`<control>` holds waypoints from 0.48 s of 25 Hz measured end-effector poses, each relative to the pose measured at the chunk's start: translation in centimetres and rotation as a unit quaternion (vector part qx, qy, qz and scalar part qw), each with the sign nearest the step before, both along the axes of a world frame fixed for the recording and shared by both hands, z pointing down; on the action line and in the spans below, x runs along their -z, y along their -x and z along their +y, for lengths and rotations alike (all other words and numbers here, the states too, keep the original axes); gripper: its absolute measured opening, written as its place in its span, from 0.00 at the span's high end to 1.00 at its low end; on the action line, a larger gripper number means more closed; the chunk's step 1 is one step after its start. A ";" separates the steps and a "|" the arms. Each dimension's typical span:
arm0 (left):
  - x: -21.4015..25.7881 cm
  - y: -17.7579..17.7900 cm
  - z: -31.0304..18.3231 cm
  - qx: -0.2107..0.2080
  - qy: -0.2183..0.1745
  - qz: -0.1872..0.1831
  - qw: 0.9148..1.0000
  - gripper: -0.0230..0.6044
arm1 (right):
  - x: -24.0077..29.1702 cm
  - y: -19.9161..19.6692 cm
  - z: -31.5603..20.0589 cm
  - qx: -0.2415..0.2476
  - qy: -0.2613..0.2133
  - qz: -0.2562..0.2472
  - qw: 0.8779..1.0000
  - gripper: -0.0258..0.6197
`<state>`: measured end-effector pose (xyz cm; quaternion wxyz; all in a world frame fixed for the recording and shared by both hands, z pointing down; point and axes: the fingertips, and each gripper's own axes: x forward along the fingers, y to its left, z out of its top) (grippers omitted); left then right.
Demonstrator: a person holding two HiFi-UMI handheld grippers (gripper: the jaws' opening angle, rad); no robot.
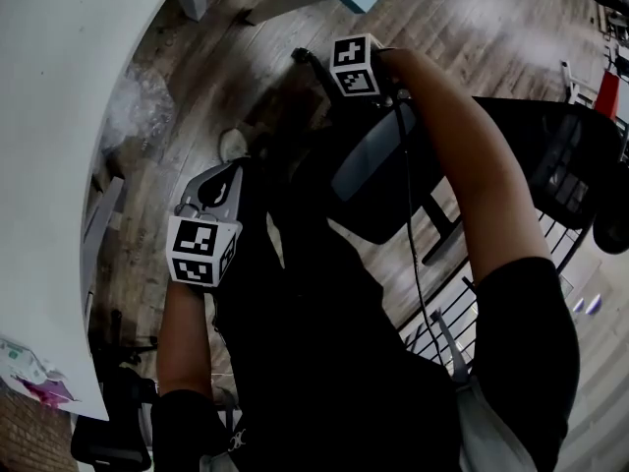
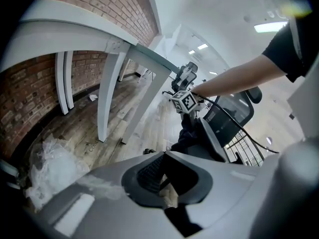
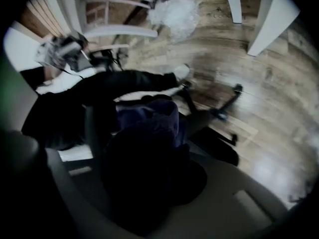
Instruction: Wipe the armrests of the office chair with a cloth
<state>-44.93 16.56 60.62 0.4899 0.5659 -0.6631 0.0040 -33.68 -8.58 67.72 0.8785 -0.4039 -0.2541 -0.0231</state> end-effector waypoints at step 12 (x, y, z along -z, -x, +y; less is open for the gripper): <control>2.2 -0.1 -5.3 -0.043 -0.018 -0.026 0.999 0.95 | 5.1 7.2 -7.6 -0.173 -0.107 -0.512 0.835 0.89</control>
